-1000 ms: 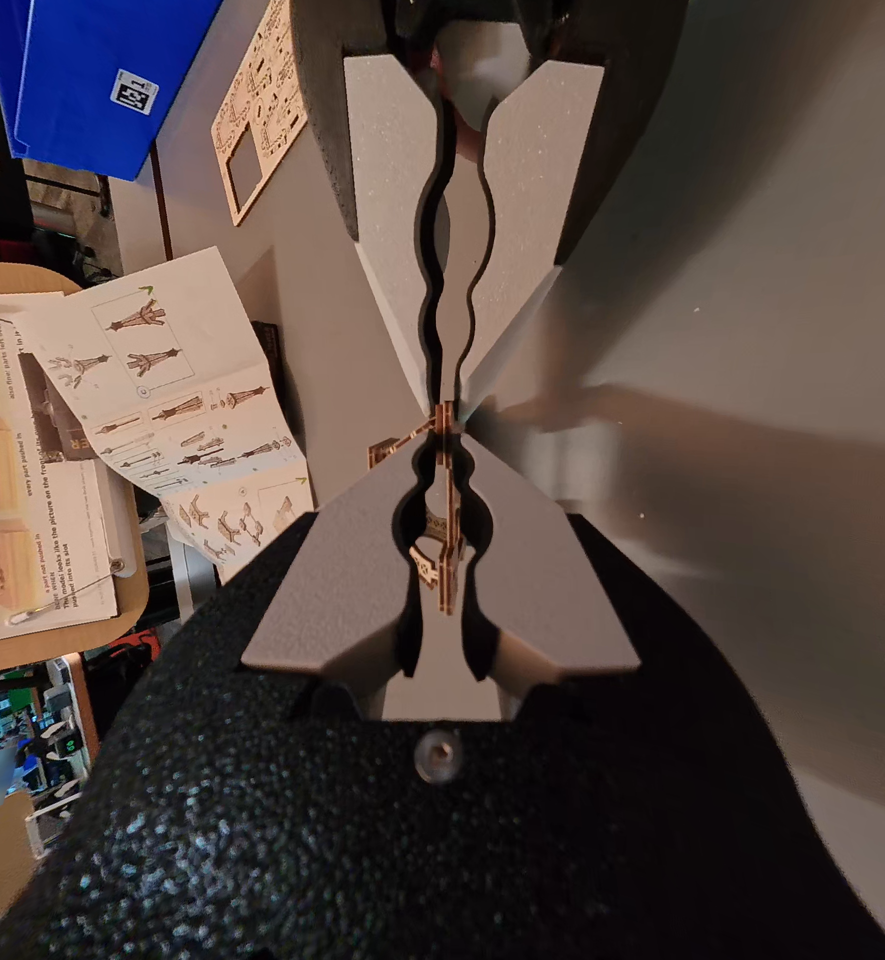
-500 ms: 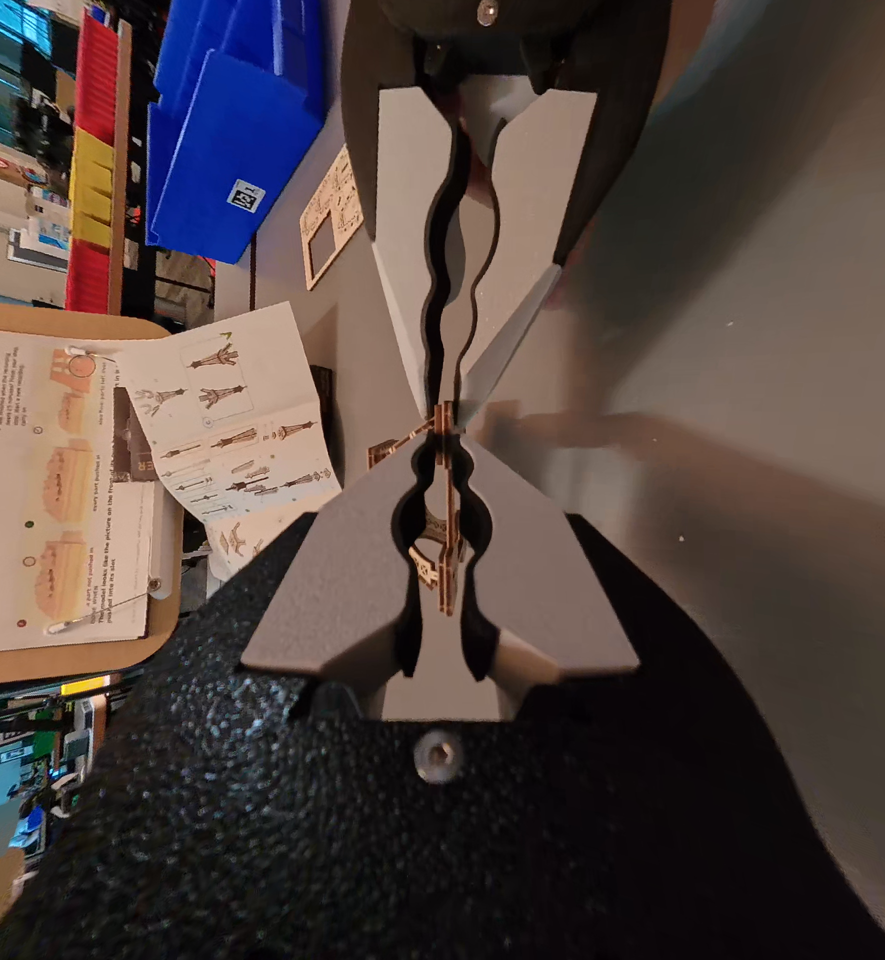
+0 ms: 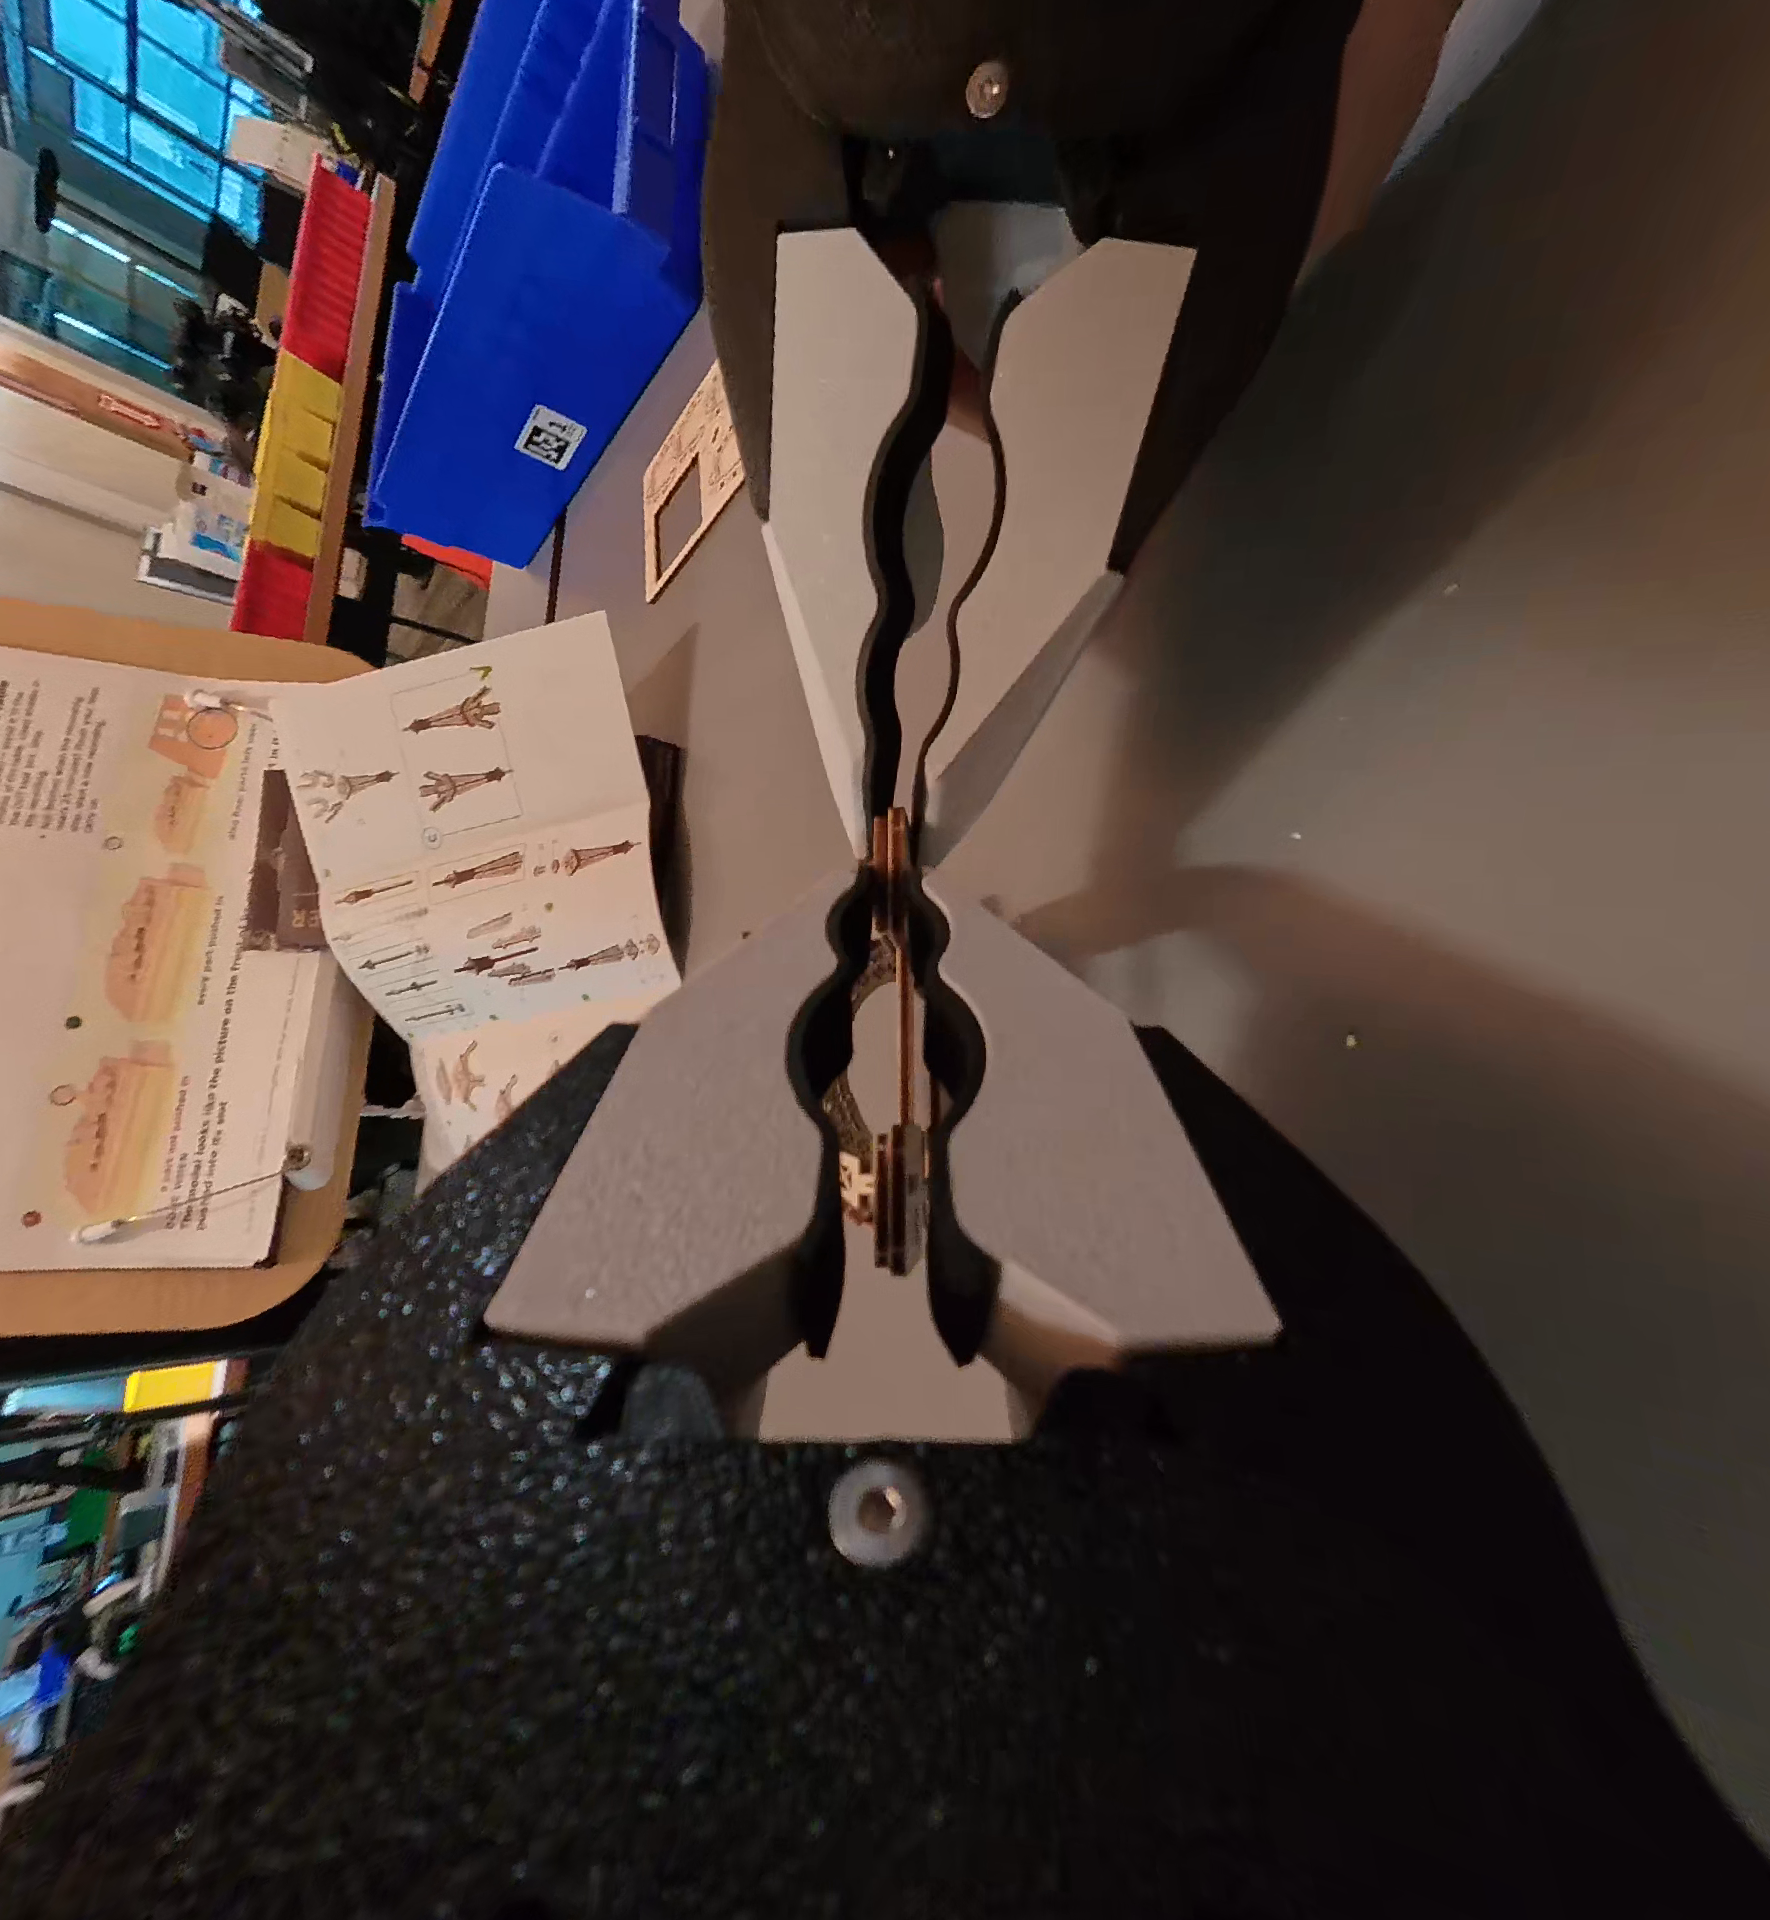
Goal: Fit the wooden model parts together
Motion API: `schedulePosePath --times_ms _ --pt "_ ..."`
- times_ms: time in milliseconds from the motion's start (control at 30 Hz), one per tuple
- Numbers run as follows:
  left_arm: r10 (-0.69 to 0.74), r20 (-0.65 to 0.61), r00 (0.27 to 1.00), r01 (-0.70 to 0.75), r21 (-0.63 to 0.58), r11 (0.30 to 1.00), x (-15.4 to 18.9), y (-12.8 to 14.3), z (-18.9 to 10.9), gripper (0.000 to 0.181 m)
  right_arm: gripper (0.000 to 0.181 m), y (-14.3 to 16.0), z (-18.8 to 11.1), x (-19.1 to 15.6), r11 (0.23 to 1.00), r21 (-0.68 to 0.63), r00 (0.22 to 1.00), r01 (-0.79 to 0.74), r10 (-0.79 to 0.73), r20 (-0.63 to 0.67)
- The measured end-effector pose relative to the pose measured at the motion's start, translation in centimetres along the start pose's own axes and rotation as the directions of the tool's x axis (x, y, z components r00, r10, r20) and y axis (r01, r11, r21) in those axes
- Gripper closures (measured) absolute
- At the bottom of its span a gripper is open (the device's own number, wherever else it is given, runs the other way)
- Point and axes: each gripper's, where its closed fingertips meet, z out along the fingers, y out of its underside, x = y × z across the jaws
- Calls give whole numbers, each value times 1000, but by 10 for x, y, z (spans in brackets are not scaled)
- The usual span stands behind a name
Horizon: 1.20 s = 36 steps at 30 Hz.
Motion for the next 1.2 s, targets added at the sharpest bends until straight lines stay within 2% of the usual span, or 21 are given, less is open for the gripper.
schedulePosePath --times_ms 233,367,500,633,933,1200 --pt "-56 74 996 59 -48 997 -4 3 -12 171 177 5 1 4 997 -46 996 57 -60 -64" --pt "-16 101 995 29 -126 992 -1 10 -8 168 177 2 -1 4 995 -46 992 89 -93 -81" --pt "14 119 993 4 -155 988 1 10 -5 168 177 -1 0 -1 988 -51 986 143 -147 -83" --pt "60 136 989 -37 -167 985 0 9 -6 176 177 -4 -1 -4 981 -52 978 186 -189 -85" --pt "13 171 985 -5 -48 999 2 4 -7 178 171 -8 -5 -2 996 50 997 76 -75 -26" --pt "-22 120 993 14 64 998 1 -2 -11 178 175 -11 -8 -3 993 103 998 60 -63 20"
